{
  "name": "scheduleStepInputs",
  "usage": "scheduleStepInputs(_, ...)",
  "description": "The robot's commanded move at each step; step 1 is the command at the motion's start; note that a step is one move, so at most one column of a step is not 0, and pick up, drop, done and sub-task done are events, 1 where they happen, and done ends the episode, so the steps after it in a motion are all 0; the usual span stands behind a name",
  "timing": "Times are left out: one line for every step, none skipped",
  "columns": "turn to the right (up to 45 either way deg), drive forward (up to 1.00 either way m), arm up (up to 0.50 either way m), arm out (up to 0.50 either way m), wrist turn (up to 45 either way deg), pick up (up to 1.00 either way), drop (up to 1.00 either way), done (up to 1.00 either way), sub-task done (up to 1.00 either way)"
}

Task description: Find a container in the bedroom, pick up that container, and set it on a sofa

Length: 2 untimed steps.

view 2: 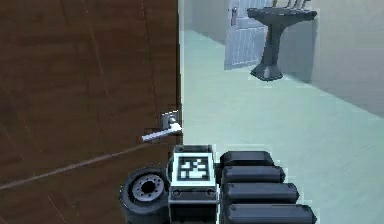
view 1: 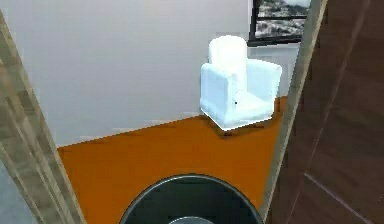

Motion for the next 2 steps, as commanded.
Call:
scheduleStepInputs(0.0, 0.35, 0.0, 0.0, 0.0, 0.0, 0.0, 0.0, 0.0)
scheduleStepInputs(-21.0, 0.0, 0.0, 0.0, 0.0, 0.0, 0.0, 0.0, 0.0)
